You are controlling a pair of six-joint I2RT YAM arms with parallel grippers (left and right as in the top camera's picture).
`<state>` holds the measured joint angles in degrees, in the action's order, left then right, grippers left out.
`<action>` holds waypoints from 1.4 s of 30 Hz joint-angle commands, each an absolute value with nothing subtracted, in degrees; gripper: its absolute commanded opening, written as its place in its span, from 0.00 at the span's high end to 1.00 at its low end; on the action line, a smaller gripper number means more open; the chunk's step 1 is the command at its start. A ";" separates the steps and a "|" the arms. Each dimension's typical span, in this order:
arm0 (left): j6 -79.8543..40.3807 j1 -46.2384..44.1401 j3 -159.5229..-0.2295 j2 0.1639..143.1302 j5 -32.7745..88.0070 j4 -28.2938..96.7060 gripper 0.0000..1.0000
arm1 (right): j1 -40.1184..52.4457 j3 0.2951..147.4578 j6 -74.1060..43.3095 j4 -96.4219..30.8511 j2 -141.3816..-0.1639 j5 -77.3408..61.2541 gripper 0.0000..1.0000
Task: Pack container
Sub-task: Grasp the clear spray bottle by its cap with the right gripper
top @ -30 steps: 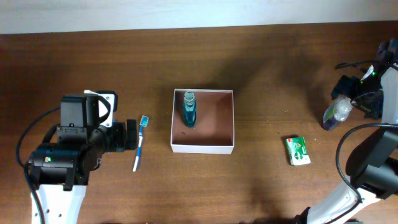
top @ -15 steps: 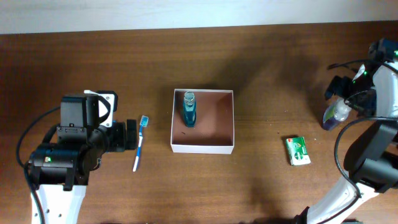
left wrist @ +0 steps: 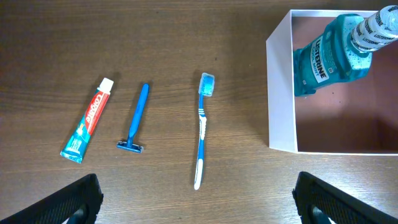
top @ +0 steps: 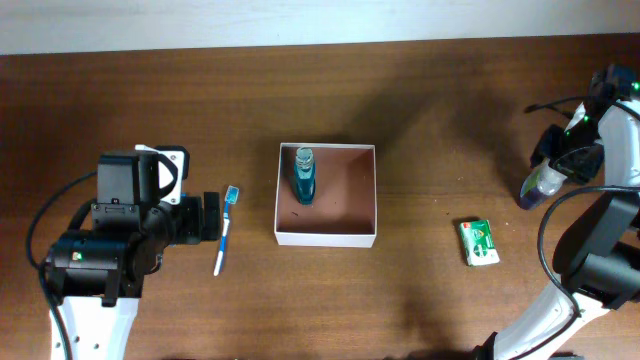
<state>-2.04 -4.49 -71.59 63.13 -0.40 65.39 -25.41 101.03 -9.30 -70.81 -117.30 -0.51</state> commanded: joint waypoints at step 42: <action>-2.55 -4.47 -72.36 63.05 0.03 65.63 0.01 | -14.81 116.25 -10.96 -86.85 -107.33 -3.40 0.96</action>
